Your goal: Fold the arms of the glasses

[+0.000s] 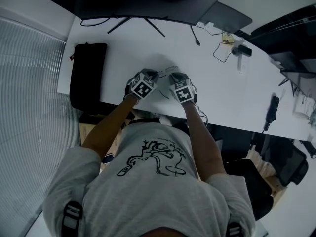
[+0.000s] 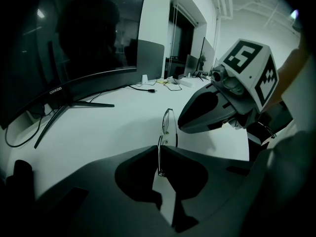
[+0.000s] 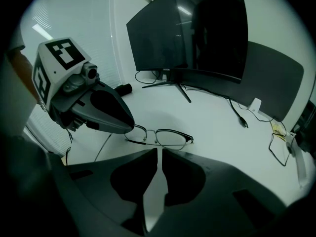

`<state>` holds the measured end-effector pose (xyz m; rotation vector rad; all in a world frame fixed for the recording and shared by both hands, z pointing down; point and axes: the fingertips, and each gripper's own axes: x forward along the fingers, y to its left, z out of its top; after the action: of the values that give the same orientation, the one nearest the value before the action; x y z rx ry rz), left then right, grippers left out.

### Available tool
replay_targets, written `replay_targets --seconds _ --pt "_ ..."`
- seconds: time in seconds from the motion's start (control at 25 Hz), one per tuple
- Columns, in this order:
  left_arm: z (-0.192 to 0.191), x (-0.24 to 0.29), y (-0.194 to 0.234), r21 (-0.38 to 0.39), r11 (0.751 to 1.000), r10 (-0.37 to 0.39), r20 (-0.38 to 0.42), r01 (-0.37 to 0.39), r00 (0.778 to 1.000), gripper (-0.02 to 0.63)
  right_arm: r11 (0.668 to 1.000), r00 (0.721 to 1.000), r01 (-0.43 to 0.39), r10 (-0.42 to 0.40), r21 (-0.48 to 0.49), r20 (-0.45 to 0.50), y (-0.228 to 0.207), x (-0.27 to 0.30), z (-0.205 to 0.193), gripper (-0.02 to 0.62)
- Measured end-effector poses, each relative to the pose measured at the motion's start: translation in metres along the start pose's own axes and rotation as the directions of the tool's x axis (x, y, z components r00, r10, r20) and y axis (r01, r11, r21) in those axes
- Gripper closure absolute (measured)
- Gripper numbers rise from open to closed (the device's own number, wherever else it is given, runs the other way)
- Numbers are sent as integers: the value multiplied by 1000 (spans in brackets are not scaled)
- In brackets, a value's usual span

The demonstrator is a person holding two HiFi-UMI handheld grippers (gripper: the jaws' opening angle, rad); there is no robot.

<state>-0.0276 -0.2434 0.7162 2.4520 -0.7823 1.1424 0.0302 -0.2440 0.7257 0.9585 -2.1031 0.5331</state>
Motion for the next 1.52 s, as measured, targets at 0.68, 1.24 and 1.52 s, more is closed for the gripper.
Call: replay_targets --seconds 0.68,1.24,1.52 --pt "1 -1 1 20 999 47 13 -48 999 572 993 992 -113 114 -30 55 81 -40 -17 492" --pt "-1 -3 -2 -3 999 39 13 -39 999 572 994 997 -77 75 -77 -26 87 -29 -45 454" --pt "-5 -5 -6 -31 999 23 13 -22 1000 574 996 998 -47 45 -69 -36 78 -33 -48 460"
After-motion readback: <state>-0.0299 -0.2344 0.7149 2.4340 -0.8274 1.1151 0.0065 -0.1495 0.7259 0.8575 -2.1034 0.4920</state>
